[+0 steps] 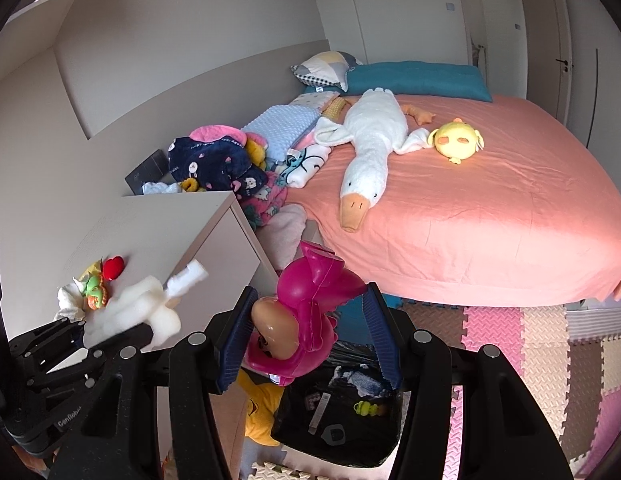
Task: Collect trash
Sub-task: 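Carry the pink doll and white sponge duster over the black bin, then open both grippers above the bin to drop doll and duster, then move both grippers back to the desk toward the towel and heart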
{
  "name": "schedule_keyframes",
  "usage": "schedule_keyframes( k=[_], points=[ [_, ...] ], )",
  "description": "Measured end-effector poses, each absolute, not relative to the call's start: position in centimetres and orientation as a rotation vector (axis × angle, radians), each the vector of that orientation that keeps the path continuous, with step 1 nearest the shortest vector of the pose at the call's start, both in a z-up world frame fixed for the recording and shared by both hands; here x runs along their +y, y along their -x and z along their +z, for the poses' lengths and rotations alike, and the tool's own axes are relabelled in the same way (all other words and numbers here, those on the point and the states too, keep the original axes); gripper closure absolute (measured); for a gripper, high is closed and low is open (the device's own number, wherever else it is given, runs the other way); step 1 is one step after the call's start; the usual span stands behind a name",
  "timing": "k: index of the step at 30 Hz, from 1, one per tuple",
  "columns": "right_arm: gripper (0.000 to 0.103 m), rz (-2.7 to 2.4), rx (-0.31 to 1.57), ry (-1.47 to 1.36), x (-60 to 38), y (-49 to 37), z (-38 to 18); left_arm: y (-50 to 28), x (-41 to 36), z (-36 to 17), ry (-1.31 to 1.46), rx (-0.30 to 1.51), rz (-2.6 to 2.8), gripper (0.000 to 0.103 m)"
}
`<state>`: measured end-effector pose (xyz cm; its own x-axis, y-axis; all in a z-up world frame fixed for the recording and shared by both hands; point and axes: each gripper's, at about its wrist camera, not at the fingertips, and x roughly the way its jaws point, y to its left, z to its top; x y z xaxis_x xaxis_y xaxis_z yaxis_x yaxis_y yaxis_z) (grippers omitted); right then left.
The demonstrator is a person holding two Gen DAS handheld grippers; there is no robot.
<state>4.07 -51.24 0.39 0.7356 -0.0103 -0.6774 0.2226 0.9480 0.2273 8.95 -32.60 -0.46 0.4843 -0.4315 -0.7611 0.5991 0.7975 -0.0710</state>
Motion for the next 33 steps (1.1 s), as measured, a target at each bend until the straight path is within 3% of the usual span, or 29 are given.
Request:
schedule_keyframes(
  k=[1,2,3,33],
  points=[
    [0.031,-0.154,0.741,-0.292,-51.3,-4.4,0.5,-8.8,-33.0,-0.7,-0.243,0.874,-0.631,0.045],
    [0.016,-0.187,0.734,-0.277,-51.4,-4.6,0.8,-8.6,-33.2,-0.8,-0.270,0.861,-0.609,0.010],
    [0.015,-0.215,0.715,-0.262,-51.5,-4.6,1.2,-8.1,-33.1,-0.6,-0.288,0.815,-0.577,0.007],
    [0.014,-0.199,0.698,-0.185,-46.6,-6.3,2.3,-10.2,-23.2,0.2,-0.163,0.806,-0.402,0.007]
  ],
)
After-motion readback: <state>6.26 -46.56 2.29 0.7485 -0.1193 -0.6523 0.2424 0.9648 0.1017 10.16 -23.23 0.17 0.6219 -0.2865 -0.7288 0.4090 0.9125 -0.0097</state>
